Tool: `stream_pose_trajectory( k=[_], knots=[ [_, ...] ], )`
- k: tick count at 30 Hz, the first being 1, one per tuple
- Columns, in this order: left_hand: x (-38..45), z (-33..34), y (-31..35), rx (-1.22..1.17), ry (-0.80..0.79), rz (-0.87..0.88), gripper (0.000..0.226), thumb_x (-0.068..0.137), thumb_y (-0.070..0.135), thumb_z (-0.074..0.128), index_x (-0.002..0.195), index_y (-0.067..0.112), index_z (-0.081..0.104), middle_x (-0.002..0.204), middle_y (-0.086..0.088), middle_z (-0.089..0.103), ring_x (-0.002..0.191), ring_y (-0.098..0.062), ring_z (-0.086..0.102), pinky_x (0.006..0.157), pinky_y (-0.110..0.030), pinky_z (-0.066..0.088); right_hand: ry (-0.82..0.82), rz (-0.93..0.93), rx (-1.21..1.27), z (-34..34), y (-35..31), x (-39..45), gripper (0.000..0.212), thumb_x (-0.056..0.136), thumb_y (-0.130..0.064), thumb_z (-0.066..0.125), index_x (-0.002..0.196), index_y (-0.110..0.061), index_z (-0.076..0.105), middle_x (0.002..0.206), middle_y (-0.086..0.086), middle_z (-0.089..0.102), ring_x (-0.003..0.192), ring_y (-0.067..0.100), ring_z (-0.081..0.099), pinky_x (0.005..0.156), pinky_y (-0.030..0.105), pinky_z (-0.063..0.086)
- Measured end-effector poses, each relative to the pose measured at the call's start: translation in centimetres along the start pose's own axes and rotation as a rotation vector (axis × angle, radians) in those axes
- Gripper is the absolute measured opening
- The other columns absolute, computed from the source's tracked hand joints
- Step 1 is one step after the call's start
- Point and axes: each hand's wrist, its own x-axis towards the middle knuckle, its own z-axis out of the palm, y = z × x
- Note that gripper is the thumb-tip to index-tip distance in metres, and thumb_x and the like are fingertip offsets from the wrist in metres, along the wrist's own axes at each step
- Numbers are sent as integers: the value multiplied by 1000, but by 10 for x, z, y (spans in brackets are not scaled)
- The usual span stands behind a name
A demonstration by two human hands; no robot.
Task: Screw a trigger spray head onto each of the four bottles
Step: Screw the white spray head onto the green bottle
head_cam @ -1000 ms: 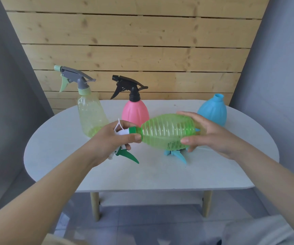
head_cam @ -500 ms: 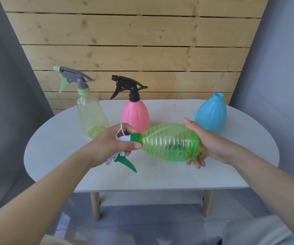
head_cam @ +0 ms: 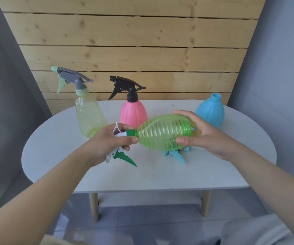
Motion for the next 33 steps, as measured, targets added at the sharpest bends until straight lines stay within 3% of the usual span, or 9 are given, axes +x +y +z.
stream_pose_trajectory(
  k=[2,4,9,13,18,22,25,29,33],
  knots=[
    [-1,-1,1,34,-10,29,52,52,38,87,94,16,65,74,-1,69,64,-13,63,67,-35,41,32,15,13,1,2,3,61,63,-50,77,119,-42,54,121,-4,60,105,17,63,74,37,56],
    [-4,-1,3,69,-25,60,45,56,33,86,91,18,64,66,6,67,60,-10,63,60,-29,41,51,46,30,2,3,6,48,70,-54,64,112,-31,59,94,-1,70,77,18,69,52,32,51],
    [-12,6,4,73,-6,72,37,61,26,85,90,20,63,58,6,65,41,-4,50,36,-15,34,-11,198,47,5,6,8,75,61,-81,45,93,-16,63,65,17,63,45,24,59,38,25,41],
    [-13,7,3,149,12,113,39,62,22,86,93,18,63,78,-3,68,68,-15,64,68,-42,48,-14,291,15,10,11,9,91,56,-90,39,106,-15,55,71,11,59,49,27,62,42,24,44],
    [-9,6,1,158,14,125,30,68,18,82,92,16,64,70,7,67,62,-11,65,65,-30,47,3,282,57,12,9,7,102,55,-87,37,139,-29,34,141,2,44,78,34,72,47,26,50],
    [-4,2,2,101,40,120,26,70,15,81,89,18,65,70,6,70,70,-12,69,66,-27,48,-49,149,244,6,5,5,79,65,-56,65,135,-33,38,137,6,49,103,26,66,74,39,57],
    [-3,0,5,113,42,111,29,69,18,81,92,16,63,71,8,71,71,-10,70,63,-22,46,-59,44,270,1,7,4,82,58,-23,79,130,-39,42,130,5,52,98,30,65,83,38,56],
    [-9,1,7,169,63,109,44,55,36,85,89,20,63,79,5,66,64,-9,57,61,-30,43,-19,68,186,0,6,6,69,60,-47,78,122,-27,53,95,1,71,76,24,68,52,28,49],
    [-11,4,6,214,67,145,40,60,30,86,90,20,62,96,-13,64,73,-20,56,67,-44,48,11,242,7,5,11,10,91,55,-84,49,114,-14,53,80,10,70,50,22,61,41,23,41]
  ],
)
